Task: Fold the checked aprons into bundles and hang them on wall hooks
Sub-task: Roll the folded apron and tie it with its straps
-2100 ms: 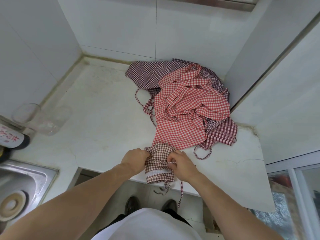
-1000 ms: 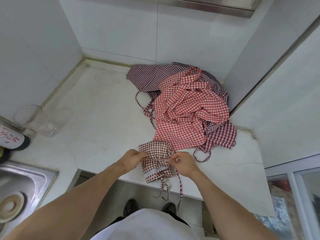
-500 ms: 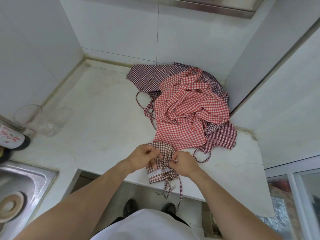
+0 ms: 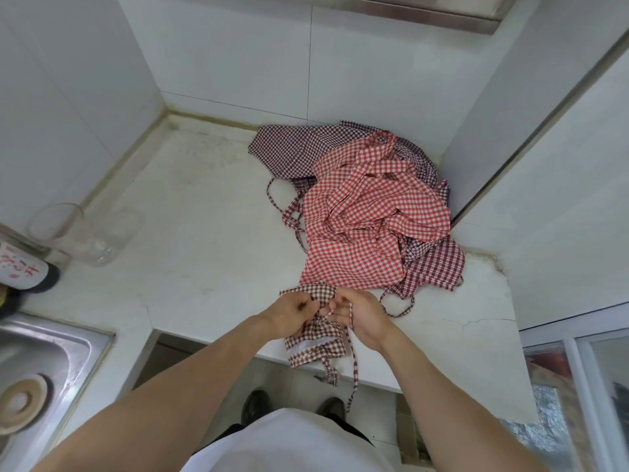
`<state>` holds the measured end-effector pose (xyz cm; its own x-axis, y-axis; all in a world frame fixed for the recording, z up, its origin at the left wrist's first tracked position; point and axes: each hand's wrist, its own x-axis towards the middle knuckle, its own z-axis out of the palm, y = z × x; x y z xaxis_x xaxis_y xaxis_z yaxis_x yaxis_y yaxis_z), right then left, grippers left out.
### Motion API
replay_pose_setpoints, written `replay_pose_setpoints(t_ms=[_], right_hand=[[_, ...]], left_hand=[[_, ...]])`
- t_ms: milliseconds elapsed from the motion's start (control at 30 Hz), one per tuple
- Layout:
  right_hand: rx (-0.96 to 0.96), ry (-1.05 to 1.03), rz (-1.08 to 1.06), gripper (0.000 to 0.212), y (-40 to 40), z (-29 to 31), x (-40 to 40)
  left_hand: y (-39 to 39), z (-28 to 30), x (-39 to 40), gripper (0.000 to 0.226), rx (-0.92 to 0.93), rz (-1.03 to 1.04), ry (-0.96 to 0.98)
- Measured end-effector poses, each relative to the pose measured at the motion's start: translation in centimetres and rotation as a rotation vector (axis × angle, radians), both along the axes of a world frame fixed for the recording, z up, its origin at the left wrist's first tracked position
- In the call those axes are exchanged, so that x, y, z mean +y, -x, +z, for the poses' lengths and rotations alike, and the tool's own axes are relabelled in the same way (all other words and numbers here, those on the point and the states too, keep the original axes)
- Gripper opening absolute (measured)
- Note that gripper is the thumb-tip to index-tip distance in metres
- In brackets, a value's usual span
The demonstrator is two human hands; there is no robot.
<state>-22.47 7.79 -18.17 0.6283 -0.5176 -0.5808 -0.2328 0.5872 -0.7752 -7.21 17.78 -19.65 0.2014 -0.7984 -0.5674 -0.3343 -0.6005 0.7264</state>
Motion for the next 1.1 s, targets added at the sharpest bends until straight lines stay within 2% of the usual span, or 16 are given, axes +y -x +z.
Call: replay_pose_setpoints(t_ms=[167, 233, 333, 400, 467, 567, 700, 800, 900, 1100], right_hand=[[0.068, 0.129, 0.097, 0.015, -0.5, -0.6, 0.5], [0.116, 0.195, 0.171, 0.025, -0.2, -0.8, 0.4], [0.228, 0.349, 0.246, 0.027, 0.1, -1.5, 0.5], [0.281, 0.398, 0.191, 0.019, 0.0, -1.9, 0.6], [0.320, 0.400, 0.106, 0.020, -0.2, -2.2, 0.8], [0.410, 0.382, 0.010, 0.025, -0.7, -2.6, 1.0], [0.442, 0.460, 0.018, 0.010, -1.3, -2.1, 1.4], [0.388, 0.498, 0.152, 0.019, -1.3, -2.0, 1.5], [0.303, 0.505, 0.311, 0.012, -1.0, -2.1, 1.4], [0.241, 0.392, 0.400, 0.008, -0.4, -1.7, 0.8]], left_hand=[[0.3, 0.1, 0.4, 0.016, 0.195, 0.120, -0.018], [0.2, -0.1, 0.7, 0.005, 0.222, 0.132, -0.012], [0.0, -0.6, 1.5, 0.014, 0.196, 0.183, 0.048], [0.2, -0.8, 1.9, 0.022, 0.228, 0.261, 0.110], [0.4, -0.8, 2.1, 0.030, 0.278, 0.350, 0.142], [0.6, -1.0, 2.2, 0.025, 0.341, 0.468, 0.167], [0.8, -0.8, 2.4, 0.018, 0.387, 0.509, 0.203], [1.2, -0.3, 2.3, 0.016, 0.353, 0.496, 0.257], [1.3, -0.1, 2.1, 0.018, 0.274, 0.502, 0.313], [1.8, -1.1, 1.3, 0.021, -0.051, 0.425, 0.340]])
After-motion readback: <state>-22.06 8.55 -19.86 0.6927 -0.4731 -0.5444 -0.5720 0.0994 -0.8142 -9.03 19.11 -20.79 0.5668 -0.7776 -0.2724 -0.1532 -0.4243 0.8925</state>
